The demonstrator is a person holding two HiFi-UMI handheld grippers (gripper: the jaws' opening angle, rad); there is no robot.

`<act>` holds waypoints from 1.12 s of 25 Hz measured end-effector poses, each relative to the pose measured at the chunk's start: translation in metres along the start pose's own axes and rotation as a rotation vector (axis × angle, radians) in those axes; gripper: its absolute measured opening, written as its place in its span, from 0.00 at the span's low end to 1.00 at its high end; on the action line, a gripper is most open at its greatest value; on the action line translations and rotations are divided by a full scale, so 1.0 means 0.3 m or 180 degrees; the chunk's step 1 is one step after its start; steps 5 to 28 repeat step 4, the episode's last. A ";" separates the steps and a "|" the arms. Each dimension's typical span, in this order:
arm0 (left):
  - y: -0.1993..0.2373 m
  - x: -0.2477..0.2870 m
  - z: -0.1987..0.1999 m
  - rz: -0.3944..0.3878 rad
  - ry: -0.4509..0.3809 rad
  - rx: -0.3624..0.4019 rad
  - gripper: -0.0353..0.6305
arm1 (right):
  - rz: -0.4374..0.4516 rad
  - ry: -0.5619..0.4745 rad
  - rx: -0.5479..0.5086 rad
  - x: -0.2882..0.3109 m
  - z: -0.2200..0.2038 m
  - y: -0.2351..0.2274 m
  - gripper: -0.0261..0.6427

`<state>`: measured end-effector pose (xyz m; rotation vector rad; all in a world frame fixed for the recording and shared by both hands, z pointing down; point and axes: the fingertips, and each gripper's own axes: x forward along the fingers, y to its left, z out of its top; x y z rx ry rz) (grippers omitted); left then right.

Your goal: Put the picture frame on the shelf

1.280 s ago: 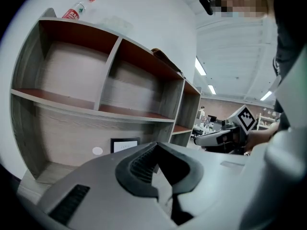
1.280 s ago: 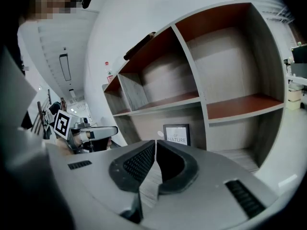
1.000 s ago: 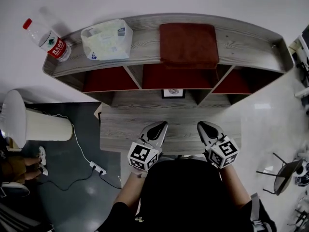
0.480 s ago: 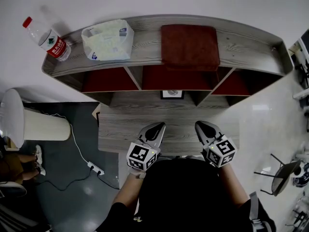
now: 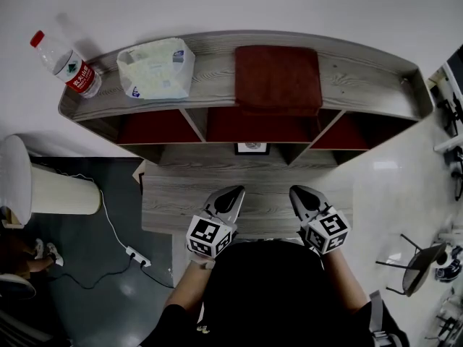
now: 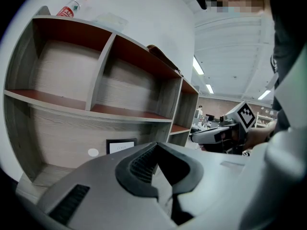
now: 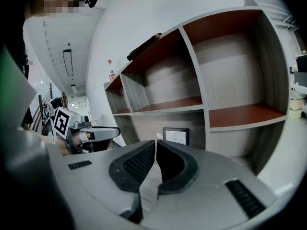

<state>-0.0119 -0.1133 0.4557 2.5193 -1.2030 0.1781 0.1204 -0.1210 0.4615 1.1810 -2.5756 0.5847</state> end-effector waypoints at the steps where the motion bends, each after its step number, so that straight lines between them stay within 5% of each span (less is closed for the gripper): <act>1: 0.000 0.004 0.001 -0.0002 -0.0003 0.0000 0.07 | -0.0007 -0.0004 -0.0001 -0.001 0.003 -0.005 0.05; 28: 0.000 0.019 0.006 0.0000 -0.0023 -0.0001 0.07 | -0.0030 -0.0008 -0.0008 -0.001 0.017 -0.024 0.05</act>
